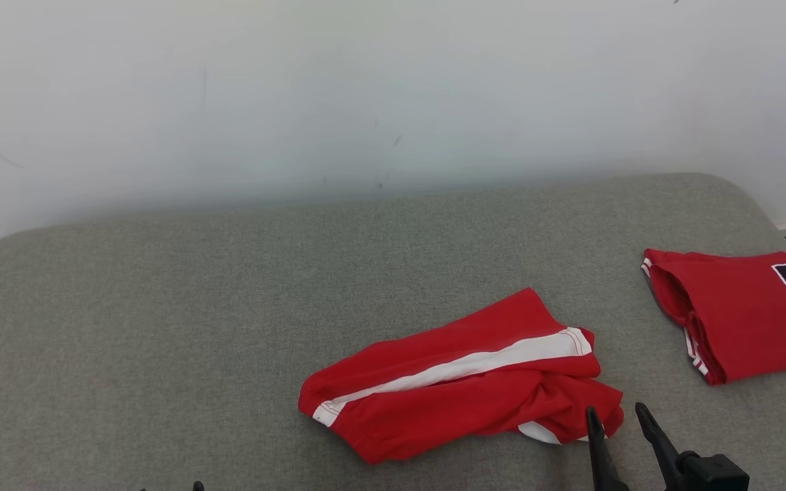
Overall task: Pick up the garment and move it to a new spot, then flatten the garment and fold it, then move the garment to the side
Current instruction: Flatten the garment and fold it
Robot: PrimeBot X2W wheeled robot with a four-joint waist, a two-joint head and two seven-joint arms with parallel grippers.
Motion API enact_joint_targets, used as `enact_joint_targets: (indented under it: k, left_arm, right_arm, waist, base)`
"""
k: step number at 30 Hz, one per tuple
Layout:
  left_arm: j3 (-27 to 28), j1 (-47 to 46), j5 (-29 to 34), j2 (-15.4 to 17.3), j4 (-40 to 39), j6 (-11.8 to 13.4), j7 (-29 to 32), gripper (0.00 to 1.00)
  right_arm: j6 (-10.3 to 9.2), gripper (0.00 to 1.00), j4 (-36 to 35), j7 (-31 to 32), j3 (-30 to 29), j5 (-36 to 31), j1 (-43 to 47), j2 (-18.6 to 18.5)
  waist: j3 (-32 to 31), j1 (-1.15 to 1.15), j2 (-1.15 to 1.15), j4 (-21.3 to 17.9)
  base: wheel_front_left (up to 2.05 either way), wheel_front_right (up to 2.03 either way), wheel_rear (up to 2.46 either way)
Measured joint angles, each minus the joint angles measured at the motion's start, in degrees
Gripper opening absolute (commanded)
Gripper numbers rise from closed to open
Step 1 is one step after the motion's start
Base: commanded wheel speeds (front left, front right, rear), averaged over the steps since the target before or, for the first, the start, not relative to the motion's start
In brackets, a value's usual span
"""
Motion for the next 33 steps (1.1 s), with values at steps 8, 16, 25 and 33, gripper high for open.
enact_joint_targets:
  k: [8,16,25,33]
  left_arm:
    - [-1.2,-0.3,-1.2,0.0,1.1,0.1,0.0,1.0]
    - [-2.4,-1.0,-2.2,0.0,1.5,0.5,0.0,1.0]
    - [-6.9,-3.9,-11.5,0.0,1.9,1.7,0.0,1.0]
    - [-15.4,-12.1,-20.5,-0.1,6.2,6.5,17.0,1.0]
  right_arm:
    - [0.01,1.0,-0.2,0.3,0.0,0.0,-0.3,0.0]
    - [0.01,1.0,-0.7,0.6,0.0,-0.2,-0.8,0.0]
    - [0.0,1.0,-1.6,5.6,-0.6,-0.4,-2.7,-0.1]
    - [0.0,1.0,-1.7,27.1,1.8,2.2,-12.2,-5.3]
  waist:
    - [0.3,0.0,0.0,-0.2]
    - [0.6,0.0,0.0,-0.2]
    - [1.4,0.0,0.0,0.0]
    - [2.2,0.01,0.01,-0.4]
  base:
    - [0.0,0.0,0.0]
    - [0.0,0.0,0.0]
    - [0.0,0.0,0.0]
    - [0.0,0.0,0.0]
